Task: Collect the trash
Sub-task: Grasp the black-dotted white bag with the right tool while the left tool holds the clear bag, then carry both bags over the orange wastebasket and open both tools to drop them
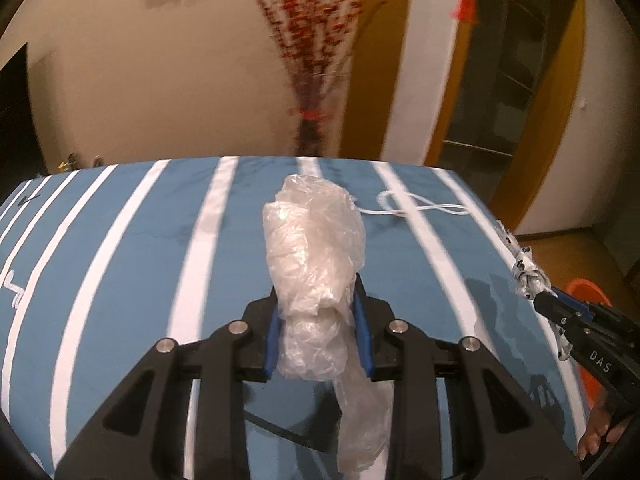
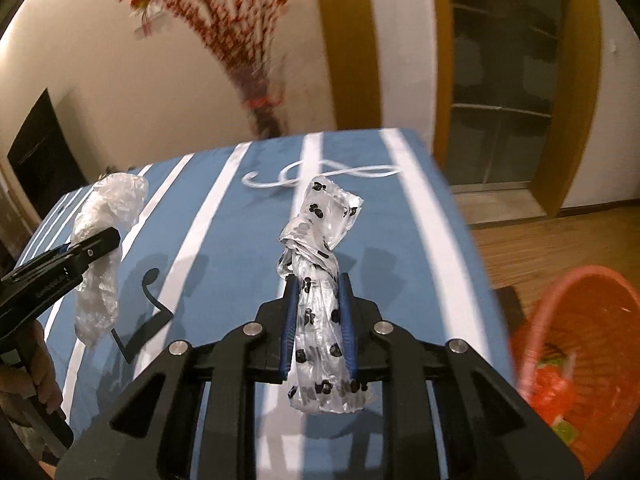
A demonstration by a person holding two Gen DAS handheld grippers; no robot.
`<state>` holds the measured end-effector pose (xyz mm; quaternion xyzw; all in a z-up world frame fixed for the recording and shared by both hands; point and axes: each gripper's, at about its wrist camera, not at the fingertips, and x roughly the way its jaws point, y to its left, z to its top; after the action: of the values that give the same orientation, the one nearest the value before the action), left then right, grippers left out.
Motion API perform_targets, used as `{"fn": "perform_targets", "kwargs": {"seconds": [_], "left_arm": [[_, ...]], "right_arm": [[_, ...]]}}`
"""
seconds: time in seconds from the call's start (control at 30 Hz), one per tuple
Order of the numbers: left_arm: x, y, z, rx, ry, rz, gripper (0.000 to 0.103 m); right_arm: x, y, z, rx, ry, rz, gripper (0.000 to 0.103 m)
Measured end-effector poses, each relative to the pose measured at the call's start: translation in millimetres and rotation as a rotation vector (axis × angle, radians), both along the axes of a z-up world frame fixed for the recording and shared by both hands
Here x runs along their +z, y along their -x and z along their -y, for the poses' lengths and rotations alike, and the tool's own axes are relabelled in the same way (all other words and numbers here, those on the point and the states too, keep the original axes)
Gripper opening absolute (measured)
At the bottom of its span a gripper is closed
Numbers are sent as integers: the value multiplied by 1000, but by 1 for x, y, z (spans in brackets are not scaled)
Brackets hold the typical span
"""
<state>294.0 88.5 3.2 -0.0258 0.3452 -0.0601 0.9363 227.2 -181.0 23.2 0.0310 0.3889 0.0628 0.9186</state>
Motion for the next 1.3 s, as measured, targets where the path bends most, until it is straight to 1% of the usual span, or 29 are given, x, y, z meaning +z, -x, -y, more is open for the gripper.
{"fn": "perform_targets", "kwargs": {"seconds": [0.3,0.47,0.63,0.8,1.0,1.1,1.3], "left_arm": [[21,31,69,-126,13,30,31],[28,43,111,-196,20,42,31],[32,57,159,-279,27,44,31],[28,66,197,-344,46,30,31],[18,71,239,-410,69,-1,31],[13,74,257,-435,70,-12,31],[2,73,287,-470,56,-29,31]], "right_arm": [[27,49,63,-133,15,86,19],[34,69,93,-205,35,118,19],[36,83,125,-272,25,126,19],[33,95,150,-329,15,125,19],[28,107,175,-379,1,118,19],[25,114,186,-399,-8,115,19],[20,117,203,-432,-10,107,19]]}}
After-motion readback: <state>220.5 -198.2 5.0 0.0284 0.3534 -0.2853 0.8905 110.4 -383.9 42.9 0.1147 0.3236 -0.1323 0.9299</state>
